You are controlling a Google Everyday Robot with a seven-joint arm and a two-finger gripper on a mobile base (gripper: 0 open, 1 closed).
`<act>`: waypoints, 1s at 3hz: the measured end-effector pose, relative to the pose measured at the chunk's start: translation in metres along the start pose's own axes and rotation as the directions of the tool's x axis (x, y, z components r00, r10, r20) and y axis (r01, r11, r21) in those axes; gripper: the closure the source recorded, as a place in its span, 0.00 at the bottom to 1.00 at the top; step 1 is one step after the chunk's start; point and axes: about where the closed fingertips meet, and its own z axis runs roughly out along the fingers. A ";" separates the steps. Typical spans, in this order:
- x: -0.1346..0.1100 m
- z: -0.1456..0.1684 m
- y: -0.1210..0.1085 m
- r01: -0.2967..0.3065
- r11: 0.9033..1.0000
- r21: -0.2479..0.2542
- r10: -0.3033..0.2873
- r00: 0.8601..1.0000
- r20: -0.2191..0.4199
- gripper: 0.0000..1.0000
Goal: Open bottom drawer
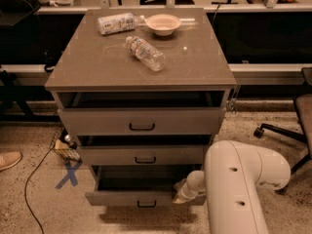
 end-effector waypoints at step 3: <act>0.009 -0.006 0.017 -0.032 0.999 0.018 0.032 0.999 0.017 0.81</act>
Offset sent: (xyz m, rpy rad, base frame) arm -0.2347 -0.1420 0.0025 0.2807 -0.1055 -0.4451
